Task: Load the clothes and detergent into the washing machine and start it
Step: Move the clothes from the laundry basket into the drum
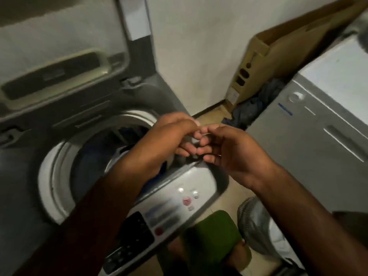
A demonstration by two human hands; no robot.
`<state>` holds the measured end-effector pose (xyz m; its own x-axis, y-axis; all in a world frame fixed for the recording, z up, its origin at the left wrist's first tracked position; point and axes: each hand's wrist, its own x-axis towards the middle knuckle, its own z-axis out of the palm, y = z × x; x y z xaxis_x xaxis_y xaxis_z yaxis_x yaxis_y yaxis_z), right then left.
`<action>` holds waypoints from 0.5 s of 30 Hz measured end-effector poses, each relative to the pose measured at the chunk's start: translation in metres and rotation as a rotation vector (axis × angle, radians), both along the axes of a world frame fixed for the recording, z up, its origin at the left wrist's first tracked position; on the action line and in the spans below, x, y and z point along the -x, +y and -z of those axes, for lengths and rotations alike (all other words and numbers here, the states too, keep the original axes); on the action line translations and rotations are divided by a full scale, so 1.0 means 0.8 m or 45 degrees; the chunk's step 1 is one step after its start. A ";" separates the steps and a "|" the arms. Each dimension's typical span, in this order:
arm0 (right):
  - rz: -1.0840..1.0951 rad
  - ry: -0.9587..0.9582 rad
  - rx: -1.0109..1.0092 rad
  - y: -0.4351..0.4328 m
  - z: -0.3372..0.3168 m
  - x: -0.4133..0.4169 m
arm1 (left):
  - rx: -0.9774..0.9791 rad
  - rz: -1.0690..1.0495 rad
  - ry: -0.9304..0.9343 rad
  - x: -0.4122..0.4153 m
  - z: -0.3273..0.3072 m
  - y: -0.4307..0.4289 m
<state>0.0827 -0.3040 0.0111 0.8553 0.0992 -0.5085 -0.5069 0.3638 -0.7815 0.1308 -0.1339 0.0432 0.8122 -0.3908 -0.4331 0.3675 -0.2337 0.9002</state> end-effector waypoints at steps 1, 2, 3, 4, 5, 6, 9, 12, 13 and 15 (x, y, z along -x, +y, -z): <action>0.074 -0.033 0.030 -0.028 -0.003 0.017 | -0.015 0.065 -0.056 0.010 -0.005 -0.036; 0.163 -0.056 0.074 -0.058 -0.002 0.036 | -0.026 0.132 -0.103 0.021 -0.007 -0.075; 0.261 -0.065 0.108 -0.088 -0.001 0.057 | -0.033 0.199 -0.137 0.033 -0.005 -0.115; 0.346 -0.056 0.148 -0.115 0.006 0.075 | -0.055 0.256 -0.170 0.044 0.000 -0.150; 0.435 -0.034 0.192 -0.149 0.015 0.100 | -0.087 0.334 -0.191 0.061 0.009 -0.195; 0.509 -0.004 0.245 -0.183 0.028 0.126 | -0.129 0.415 -0.200 0.078 0.022 -0.237; 0.661 0.179 0.366 -0.265 0.087 0.203 | -0.241 0.628 -0.104 0.130 0.091 -0.342; 0.731 0.453 0.362 -0.335 0.169 0.283 | -0.355 0.821 0.072 0.199 0.194 -0.443; 0.774 0.545 0.315 -0.353 0.199 0.308 | -0.397 0.878 0.123 0.224 0.230 -0.471; 0.872 0.710 0.220 -0.381 0.257 0.348 | -0.450 0.958 0.252 0.265 0.297 -0.513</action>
<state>-0.1954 -0.6088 -0.1942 0.3232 -0.4582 -0.8280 -0.5443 0.6257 -0.5587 -0.0813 -0.5446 -0.1944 0.2870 -0.6108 -0.7379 0.1447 -0.7339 0.6637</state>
